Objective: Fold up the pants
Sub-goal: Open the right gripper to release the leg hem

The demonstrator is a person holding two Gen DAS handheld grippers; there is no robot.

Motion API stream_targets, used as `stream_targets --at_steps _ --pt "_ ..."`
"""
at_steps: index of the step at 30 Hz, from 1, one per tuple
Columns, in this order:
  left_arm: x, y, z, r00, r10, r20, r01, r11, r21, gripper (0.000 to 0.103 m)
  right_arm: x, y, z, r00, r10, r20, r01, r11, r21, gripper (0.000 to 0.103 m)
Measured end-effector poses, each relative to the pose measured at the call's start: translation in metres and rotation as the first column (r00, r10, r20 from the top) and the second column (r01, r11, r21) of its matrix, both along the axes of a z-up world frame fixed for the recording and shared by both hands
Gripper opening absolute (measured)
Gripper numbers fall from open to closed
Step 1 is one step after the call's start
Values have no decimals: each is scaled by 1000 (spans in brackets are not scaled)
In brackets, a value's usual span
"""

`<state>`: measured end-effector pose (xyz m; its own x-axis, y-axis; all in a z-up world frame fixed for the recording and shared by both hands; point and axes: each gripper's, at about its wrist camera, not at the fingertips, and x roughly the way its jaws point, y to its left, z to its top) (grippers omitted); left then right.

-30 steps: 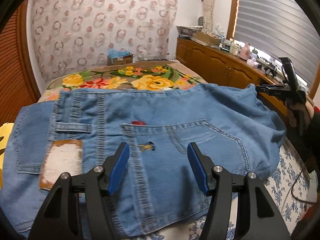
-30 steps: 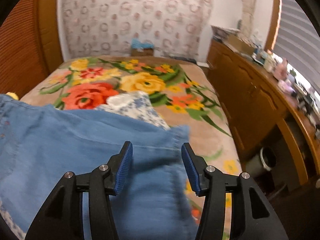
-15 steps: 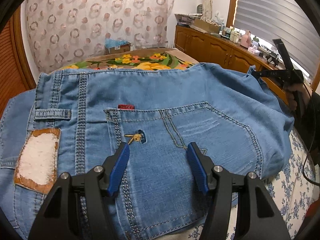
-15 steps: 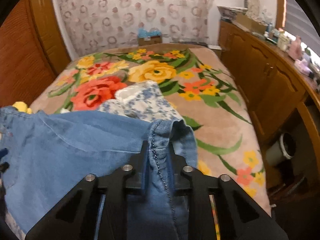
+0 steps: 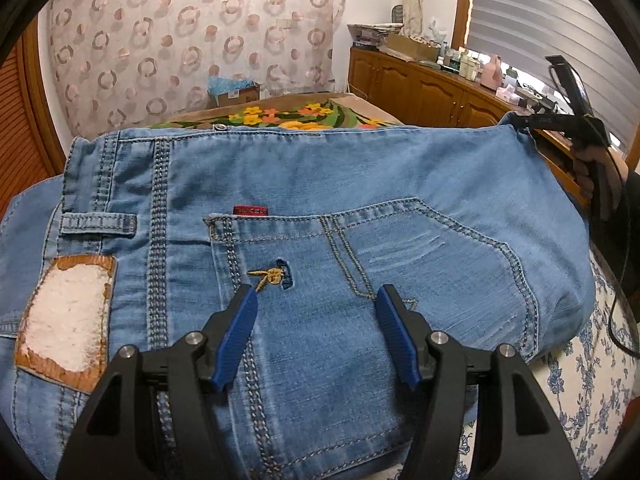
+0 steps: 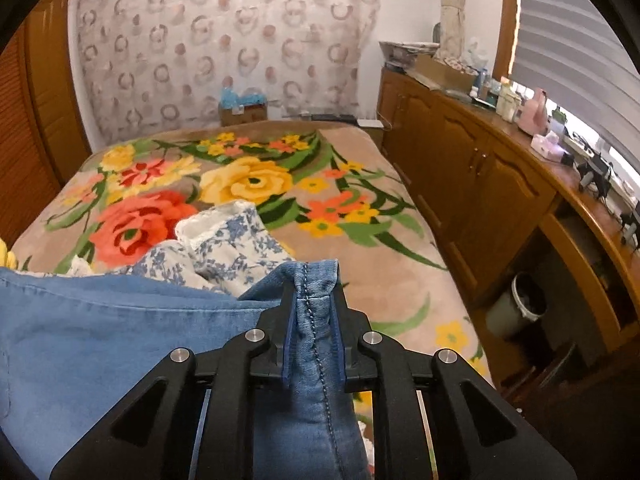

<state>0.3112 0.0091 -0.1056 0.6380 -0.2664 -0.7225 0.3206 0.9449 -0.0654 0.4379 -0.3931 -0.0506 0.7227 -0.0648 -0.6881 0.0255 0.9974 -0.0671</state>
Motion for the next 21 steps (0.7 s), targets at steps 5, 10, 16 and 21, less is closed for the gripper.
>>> stream_targets --at_steps 5,10,16,21 --pt "2 -3 0 1000 1 0 -1 1000 16 63 -31 -3 5 1000 26 4 -26 998 61 39" --pt "4 -4 0 1000 2 0 -2 1000 29 63 -84 -5 5 998 56 -17 -55 996 68 46" --pt "3 -8 2 1000 -3 5 2 1000 28 63 -132 -10 -4 997 57 -47 -55 997 58 53" --pt "-3 2 19 1000 13 11 -13 1000 14 63 -153 -16 -21 995 55 -87 -47 994 94 53"
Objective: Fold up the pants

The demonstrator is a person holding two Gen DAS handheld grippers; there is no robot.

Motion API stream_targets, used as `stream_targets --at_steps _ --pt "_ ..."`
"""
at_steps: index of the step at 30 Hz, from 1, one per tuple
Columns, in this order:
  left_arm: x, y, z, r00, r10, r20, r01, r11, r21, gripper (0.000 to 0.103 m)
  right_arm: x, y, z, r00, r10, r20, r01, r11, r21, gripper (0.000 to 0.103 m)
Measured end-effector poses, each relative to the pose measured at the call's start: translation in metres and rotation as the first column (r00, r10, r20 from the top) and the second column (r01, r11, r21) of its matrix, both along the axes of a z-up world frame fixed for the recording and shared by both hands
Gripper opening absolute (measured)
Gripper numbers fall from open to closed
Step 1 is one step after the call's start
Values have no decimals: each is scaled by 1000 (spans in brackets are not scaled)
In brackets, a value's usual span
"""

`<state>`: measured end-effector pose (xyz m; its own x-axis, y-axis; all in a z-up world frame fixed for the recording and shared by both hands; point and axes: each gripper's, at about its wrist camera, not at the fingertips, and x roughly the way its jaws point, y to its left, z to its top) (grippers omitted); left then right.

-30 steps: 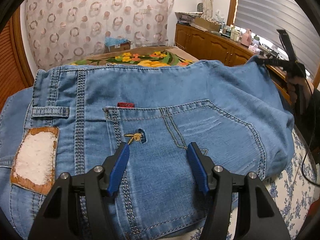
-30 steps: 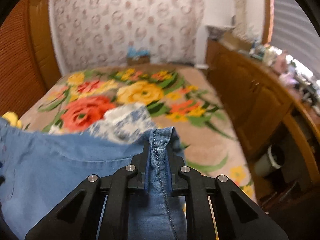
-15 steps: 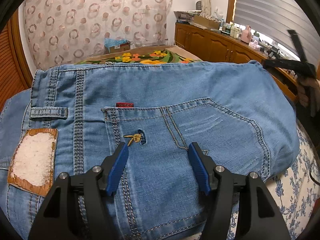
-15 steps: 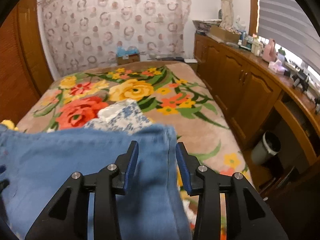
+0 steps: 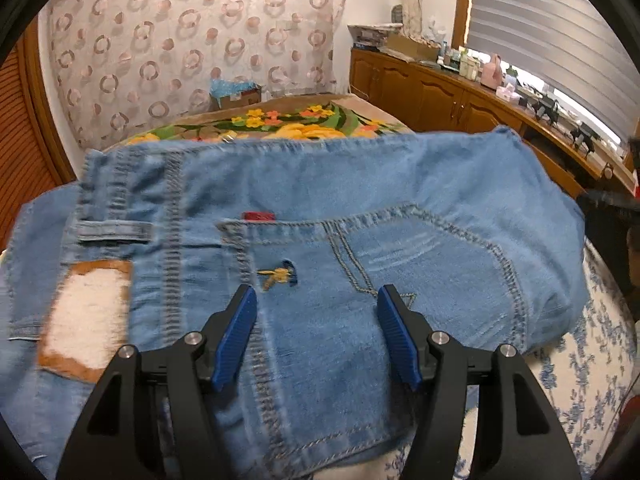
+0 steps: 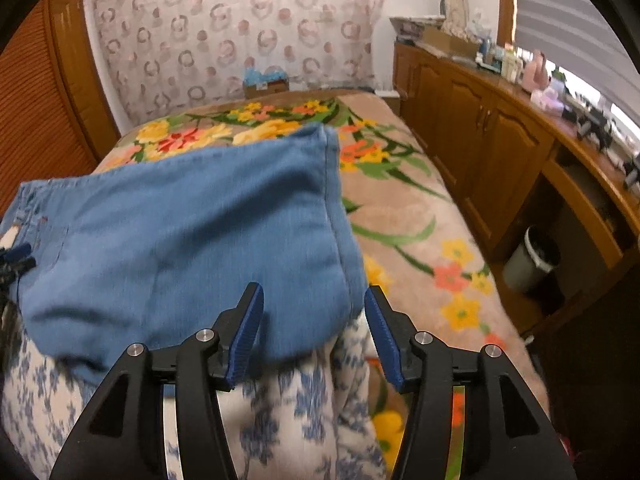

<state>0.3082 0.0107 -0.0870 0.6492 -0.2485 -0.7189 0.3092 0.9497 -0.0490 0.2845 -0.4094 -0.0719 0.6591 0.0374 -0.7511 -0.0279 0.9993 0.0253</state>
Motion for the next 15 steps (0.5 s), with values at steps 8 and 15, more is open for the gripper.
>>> stream_targets --at_steps 8,15 --pt "-32 38 24 995 92 36 -91 996 -22 63 -7 -5 -21 999 3 -49 1 997 83 54" --pt "-56 72 19 983 184 29 -184 983 -5 63 0 9 -27 997 17 -72 -11 996 91 53"
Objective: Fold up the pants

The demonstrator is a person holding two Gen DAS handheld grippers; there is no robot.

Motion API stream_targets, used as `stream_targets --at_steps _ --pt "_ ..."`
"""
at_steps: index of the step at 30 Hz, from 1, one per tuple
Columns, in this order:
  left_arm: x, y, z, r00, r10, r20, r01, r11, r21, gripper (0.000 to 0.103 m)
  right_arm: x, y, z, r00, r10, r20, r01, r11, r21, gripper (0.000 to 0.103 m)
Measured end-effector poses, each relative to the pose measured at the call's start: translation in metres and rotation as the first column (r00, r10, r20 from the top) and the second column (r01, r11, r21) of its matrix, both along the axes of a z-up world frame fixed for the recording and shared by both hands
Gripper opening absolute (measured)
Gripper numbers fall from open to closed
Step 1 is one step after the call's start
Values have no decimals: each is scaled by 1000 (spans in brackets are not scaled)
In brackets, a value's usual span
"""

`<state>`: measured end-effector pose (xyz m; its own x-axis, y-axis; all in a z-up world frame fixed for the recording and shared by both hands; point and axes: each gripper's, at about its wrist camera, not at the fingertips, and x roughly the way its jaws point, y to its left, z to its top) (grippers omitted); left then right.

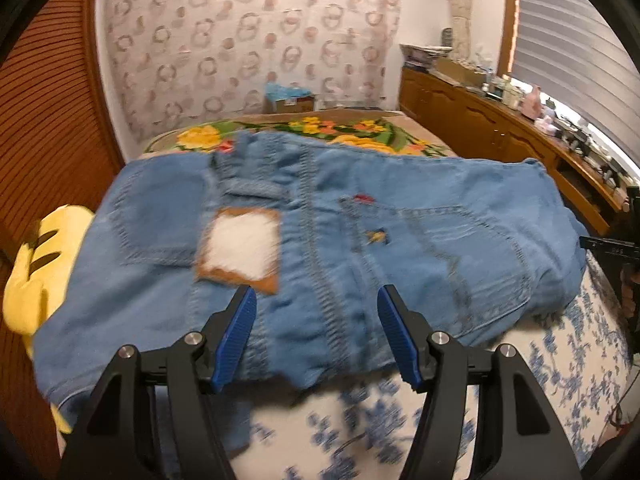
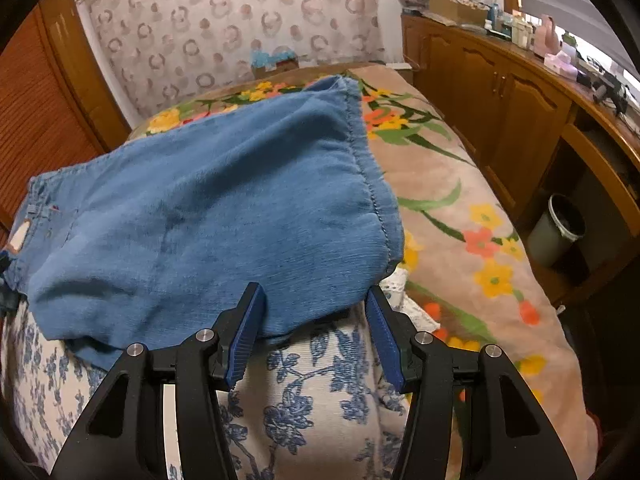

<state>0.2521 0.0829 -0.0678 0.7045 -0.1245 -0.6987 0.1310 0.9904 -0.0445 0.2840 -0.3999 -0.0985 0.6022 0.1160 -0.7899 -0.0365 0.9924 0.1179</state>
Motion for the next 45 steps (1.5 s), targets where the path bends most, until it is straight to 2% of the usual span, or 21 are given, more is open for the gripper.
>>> stream_targets --at_steps 2,6,8,11,14,17,22,28,33,34,36,45 --pt "-5 10 -1 1000 29 0 -29 1000 6 63 0 3 0 1000 0 8 0 1000 -14 53" --pt "-18 29 0 997 82 10 -82 997 7 63 -2 12 2 999 16 29 -14 999 -52 42" --pt "-21 35 1 993 113 16 -113 993 21 63 -3 16 2 999 20 39 -16 996 -87 41" --pt "-25 47 0 990 140 24 -141 990 10 63 -6 25 4 997 61 52 -53 988 -146 27" --pt "-22 53 -6 988 153 13 -153 988 4 63 -5 26 3 996 69 50 -61 986 -157 26" --pt "-21 52 -12 992 127 16 -127 992 -12 62 -5 24 3 996 68 51 -60 987 -151 25" --pt "-16 42 -17 996 91 10 -91 996 -2 49 -6 24 3 996 68 57 -58 987 -150 25" --pt "-12 41 -24 995 95 -8 -95 995 14 48 -6 24 4 995 75 61 -65 987 -148 25" --pt "-17 33 -20 997 82 12 -83 996 37 27 -8 21 7 994 77 84 -65 989 -132 21" --pt "-18 32 -18 997 80 20 -81 996 42 17 -9 21 8 993 75 92 -62 990 -130 21" --pt "-21 31 -12 996 82 39 -84 996 35 8 -11 20 11 992 74 106 -60 990 -129 19" --pt "-31 24 7 995 62 83 -66 997 46 5 -15 18 29 985 67 160 -47 991 -123 18"
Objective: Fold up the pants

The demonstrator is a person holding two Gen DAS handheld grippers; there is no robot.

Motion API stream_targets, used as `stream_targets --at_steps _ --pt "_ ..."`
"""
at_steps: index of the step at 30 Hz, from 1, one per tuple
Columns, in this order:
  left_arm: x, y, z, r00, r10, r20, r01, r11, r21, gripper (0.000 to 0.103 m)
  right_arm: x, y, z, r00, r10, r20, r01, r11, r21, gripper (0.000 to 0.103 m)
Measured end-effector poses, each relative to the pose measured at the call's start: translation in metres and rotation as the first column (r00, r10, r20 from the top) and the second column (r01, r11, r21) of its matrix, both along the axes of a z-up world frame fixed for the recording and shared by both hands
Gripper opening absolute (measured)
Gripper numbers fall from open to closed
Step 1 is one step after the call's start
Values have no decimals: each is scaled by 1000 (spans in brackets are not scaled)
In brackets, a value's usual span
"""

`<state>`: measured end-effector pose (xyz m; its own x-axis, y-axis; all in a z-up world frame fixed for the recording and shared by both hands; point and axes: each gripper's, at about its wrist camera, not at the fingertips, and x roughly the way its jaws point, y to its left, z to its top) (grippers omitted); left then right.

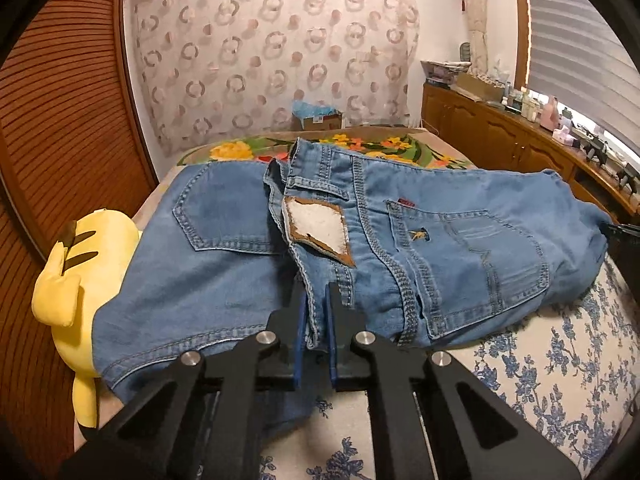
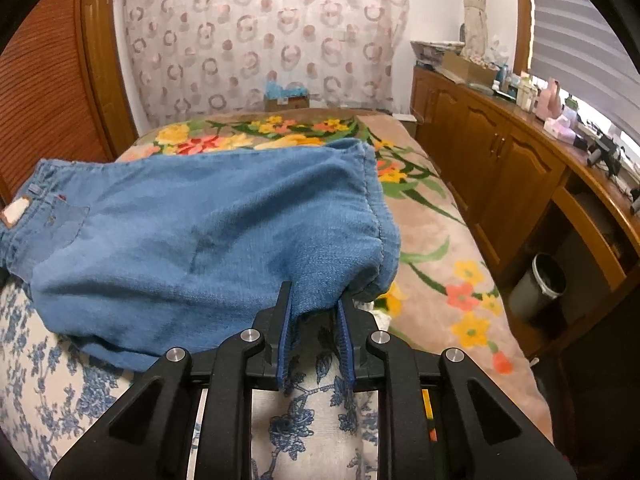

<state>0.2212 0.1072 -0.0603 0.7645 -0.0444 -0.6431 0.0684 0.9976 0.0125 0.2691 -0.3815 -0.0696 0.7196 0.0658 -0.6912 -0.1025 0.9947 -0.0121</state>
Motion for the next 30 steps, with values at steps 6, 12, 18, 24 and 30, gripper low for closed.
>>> stream_targets --at_steps 6,12,18,24,30 --pt "-6 -3 9 999 1 39 -2 1000 7 3 -8 1 14 998 -6 57 6 1000 4 18" --pt "-19 -4 26 996 -2 92 0 1000 14 2 -17 -2 30 994 -1 106 1 1000 -6 16" --pt "-41 0 36 993 -2 119 0 1000 17 2 -36 1 48 989 14 147 -12 1000 -15 16" --pt "-67 6 44 990 -5 138 5 1000 -4 2 -63 3 62 983 31 179 -29 999 -18 16" --pt "-100 11 43 990 -11 138 12 1000 -5 0 -100 1 68 980 51 193 -49 999 -18 16"
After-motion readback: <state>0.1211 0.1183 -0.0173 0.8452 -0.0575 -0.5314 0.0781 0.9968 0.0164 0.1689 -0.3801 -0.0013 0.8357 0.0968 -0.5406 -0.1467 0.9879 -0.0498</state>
